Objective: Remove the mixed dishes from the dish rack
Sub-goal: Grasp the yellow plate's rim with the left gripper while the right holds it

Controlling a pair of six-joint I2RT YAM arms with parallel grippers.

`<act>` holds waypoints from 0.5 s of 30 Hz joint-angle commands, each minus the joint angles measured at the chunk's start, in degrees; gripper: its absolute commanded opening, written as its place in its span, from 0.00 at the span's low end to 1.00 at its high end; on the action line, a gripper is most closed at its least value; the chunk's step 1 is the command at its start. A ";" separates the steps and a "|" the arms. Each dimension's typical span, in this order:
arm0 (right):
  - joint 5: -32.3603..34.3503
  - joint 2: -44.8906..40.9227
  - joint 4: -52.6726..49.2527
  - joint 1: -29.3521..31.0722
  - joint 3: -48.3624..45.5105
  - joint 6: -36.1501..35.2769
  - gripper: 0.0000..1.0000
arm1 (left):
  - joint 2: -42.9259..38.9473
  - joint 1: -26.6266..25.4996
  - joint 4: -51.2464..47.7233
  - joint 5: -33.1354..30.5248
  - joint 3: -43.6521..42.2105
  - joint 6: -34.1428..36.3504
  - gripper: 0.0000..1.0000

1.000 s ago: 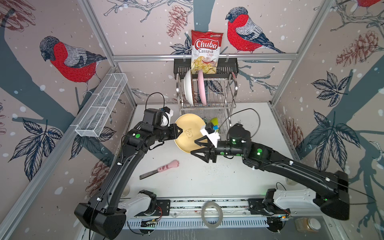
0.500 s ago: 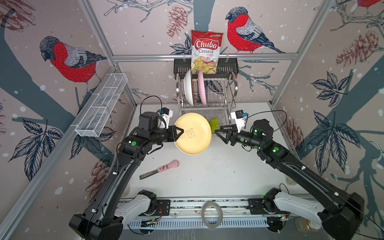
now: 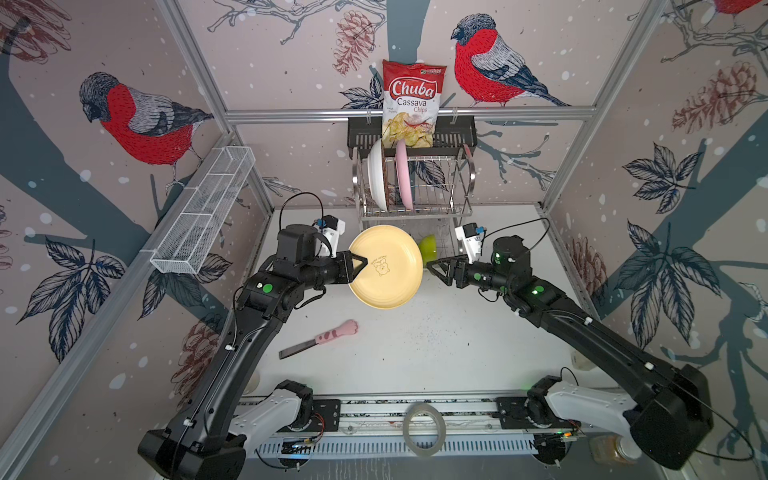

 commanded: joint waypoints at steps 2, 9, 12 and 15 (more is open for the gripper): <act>-3.43 1.77 3.87 0.31 1.26 1.75 0.65 | 0.17 0.08 4.55 1.47 -0.09 0.03 0.00; -4.54 7.61 3.55 2.79 4.55 1.53 0.62 | 0.57 0.21 4.32 2.10 -0.05 0.58 0.00; -4.58 9.57 3.97 4.07 5.99 1.57 0.61 | 0.74 0.31 4.21 2.48 -0.03 0.88 0.00; -5.48 11.28 4.89 4.96 7.11 1.92 0.56 | 0.79 0.38 4.45 2.92 -0.03 0.86 0.00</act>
